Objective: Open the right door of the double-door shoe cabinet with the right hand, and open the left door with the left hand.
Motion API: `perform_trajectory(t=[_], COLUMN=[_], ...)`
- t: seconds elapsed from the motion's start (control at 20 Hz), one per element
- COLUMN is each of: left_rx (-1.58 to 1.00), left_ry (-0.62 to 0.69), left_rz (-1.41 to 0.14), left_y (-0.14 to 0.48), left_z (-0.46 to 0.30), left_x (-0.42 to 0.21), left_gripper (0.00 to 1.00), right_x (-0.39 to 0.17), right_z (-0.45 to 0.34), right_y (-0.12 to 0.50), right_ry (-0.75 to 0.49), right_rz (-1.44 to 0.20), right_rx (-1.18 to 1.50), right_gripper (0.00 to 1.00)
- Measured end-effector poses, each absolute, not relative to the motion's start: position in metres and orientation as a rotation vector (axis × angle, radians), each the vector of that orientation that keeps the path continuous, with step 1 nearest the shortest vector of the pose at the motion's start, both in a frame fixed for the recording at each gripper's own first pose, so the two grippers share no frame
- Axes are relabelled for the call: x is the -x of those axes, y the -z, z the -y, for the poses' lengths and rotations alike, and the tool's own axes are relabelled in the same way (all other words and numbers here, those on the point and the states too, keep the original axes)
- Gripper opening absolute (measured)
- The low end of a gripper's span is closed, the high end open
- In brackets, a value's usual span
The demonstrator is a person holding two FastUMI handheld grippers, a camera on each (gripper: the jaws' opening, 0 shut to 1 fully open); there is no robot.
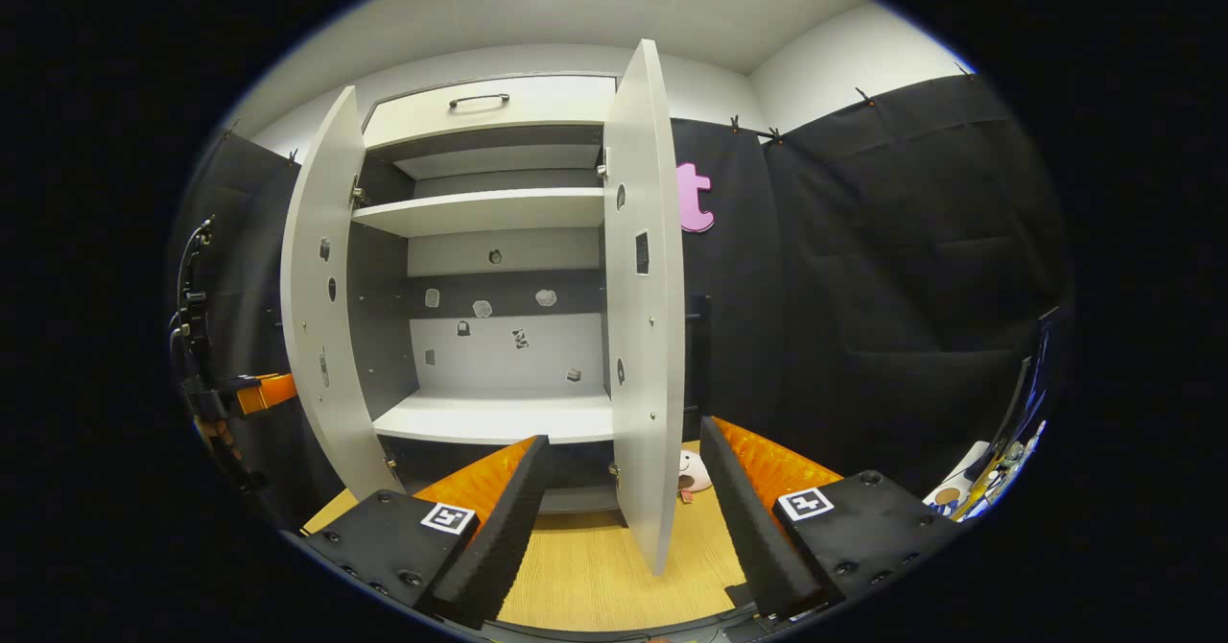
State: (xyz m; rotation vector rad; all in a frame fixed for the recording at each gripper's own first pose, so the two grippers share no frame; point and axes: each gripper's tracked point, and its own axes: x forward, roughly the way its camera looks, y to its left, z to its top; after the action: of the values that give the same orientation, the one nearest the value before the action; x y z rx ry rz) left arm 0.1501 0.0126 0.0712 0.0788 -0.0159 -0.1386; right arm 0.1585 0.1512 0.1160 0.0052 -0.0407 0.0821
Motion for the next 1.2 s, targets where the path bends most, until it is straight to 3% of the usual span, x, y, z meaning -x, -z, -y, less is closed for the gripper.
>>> perform_trajectory(t=[0.3,1.2], left_rx=[-0.081,-0.037], left_ry=[0.058,0.06], left_rz=[0.004,-0.012], left_y=[-0.085,-0.097], left_z=[-0.051,-0.092], left_x=[-0.142,-0.136], left_gripper=[0.04,0.03], right_x=[-0.161,-0.158], right_z=[-0.166,-0.194], right_y=[-0.114,-0.104], right_ry=[-0.113,-0.148], right_rz=[0.039,0.039], right_rx=[0.004,0.006], right_gripper=[0.99,0.99])
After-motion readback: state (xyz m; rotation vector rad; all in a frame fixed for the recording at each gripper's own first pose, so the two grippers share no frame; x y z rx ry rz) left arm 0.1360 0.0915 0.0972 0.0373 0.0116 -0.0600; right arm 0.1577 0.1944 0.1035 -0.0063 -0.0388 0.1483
